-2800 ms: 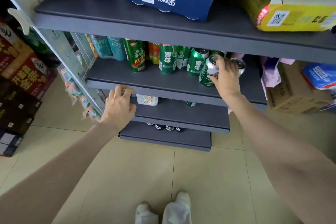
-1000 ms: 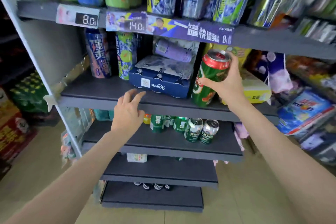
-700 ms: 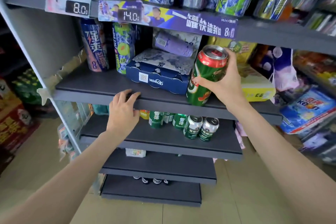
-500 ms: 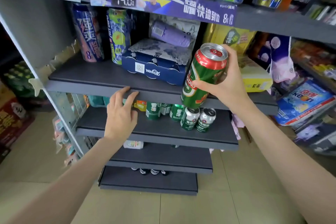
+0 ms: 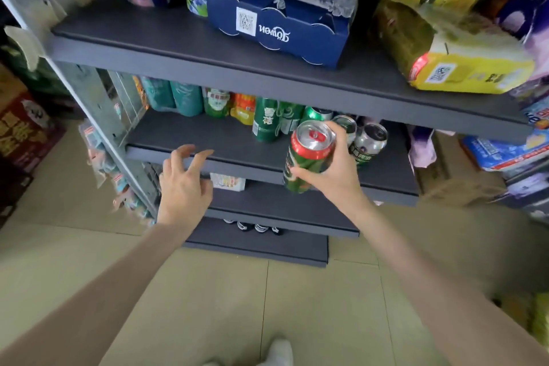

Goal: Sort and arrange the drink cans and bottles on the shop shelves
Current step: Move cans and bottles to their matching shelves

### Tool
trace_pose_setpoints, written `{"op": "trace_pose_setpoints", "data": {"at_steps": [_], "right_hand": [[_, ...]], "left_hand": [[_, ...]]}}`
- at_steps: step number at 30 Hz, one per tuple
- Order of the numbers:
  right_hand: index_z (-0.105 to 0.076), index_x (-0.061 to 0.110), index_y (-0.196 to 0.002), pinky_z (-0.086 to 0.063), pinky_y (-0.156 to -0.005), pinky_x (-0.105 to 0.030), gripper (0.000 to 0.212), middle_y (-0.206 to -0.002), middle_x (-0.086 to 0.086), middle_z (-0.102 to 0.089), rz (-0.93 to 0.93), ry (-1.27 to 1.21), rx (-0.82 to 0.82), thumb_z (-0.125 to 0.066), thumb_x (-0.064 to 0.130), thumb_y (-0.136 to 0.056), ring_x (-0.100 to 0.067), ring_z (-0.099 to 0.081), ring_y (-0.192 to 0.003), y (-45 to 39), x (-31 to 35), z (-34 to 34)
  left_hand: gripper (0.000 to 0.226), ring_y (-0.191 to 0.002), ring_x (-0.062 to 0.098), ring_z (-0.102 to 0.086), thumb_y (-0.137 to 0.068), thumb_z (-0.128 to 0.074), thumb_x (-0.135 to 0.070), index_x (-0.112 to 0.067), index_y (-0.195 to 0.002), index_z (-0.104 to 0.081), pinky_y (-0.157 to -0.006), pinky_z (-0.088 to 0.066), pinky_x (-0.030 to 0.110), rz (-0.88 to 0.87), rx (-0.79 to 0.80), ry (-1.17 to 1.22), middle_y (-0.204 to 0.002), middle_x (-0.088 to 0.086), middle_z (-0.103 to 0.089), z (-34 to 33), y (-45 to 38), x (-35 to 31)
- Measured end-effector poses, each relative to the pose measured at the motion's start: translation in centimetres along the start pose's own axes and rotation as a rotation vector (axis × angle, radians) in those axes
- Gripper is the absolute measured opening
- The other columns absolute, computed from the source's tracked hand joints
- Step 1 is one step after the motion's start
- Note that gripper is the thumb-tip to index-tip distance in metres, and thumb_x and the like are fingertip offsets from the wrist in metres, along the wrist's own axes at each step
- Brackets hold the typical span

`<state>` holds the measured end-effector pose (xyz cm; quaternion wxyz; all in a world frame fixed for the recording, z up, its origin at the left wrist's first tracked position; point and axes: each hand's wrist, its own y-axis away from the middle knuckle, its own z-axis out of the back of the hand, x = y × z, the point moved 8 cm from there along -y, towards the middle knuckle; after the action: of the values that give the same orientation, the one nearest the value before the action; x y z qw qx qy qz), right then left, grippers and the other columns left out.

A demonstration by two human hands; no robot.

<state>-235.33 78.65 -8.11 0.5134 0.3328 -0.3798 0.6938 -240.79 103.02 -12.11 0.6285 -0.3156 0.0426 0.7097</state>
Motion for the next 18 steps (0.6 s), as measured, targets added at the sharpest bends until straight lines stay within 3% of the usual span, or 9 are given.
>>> {"op": "trace_pose_setpoints", "data": {"at_steps": [2,5,8,11,18], "right_hand": [[-0.034,0.027,-0.128,-0.039,-0.091,-0.005,0.086,-0.12,0.01,-0.049,-0.084,-0.099,-0.152,-0.086,0.01,-0.062,-0.003,-0.051,-0.108,-1.9,-1.7,-1.1],[-0.033,0.018,-0.132,-0.039,-0.096,-0.016,0.085,-0.118,0.006,-0.051,-0.139,-0.129,-0.303,-0.084,0.01,-0.064,-0.008,-0.052,-0.106,-4.7,-3.0,-2.5],[-0.037,0.007,-0.125,-0.038,-0.095,-0.02,0.072,-0.115,-0.001,-0.053,-0.165,-0.045,-0.335,-0.081,0.013,-0.068,-0.013,-0.049,-0.101,-7.4,-3.6,-3.5],[-0.036,0.004,-0.128,-0.036,-0.102,-0.03,0.074,-0.126,-0.01,-0.052,-0.165,0.024,-0.363,-0.08,0.017,-0.07,-0.024,-0.048,-0.115,-8.7,-4.3,-4.1],[-0.025,0.001,-0.142,-0.018,-0.103,-0.014,0.089,-0.142,-0.019,-0.032,-0.019,0.117,-0.4,-0.078,0.019,-0.073,-0.028,-0.032,-0.133,-6.7,-3.7,-3.3]], "left_hand": [[0.048,-0.1,0.046,-0.047,-0.072,-0.048,0.001,-0.007,-0.118,-0.06,-0.08,-0.042,0.054,0.01,-0.034,-0.02,-0.12,0.026,-0.047,0.2,0.4,0.9],[0.049,-0.095,0.047,-0.048,-0.07,-0.048,0.002,-0.008,-0.116,-0.061,-0.076,-0.042,0.053,0.045,-0.039,-0.022,-0.116,0.026,-0.049,-0.4,0.7,2.0],[0.052,-0.096,0.047,-0.046,-0.07,-0.055,0.012,-0.008,-0.118,-0.06,-0.08,-0.041,0.054,0.066,0.006,0.009,-0.119,0.026,-0.047,-1.8,0.5,2.2],[0.052,-0.1,0.044,-0.046,-0.071,-0.055,0.011,-0.009,-0.12,-0.059,-0.081,-0.041,0.053,0.058,0.026,0.013,-0.121,0.024,-0.046,-2.8,0.1,1.7],[0.051,-0.105,0.041,-0.044,-0.075,-0.054,0.011,-0.008,-0.122,-0.058,-0.087,-0.038,0.049,0.054,0.097,0.082,-0.124,0.022,-0.044,-6.0,0.5,0.7]]}}
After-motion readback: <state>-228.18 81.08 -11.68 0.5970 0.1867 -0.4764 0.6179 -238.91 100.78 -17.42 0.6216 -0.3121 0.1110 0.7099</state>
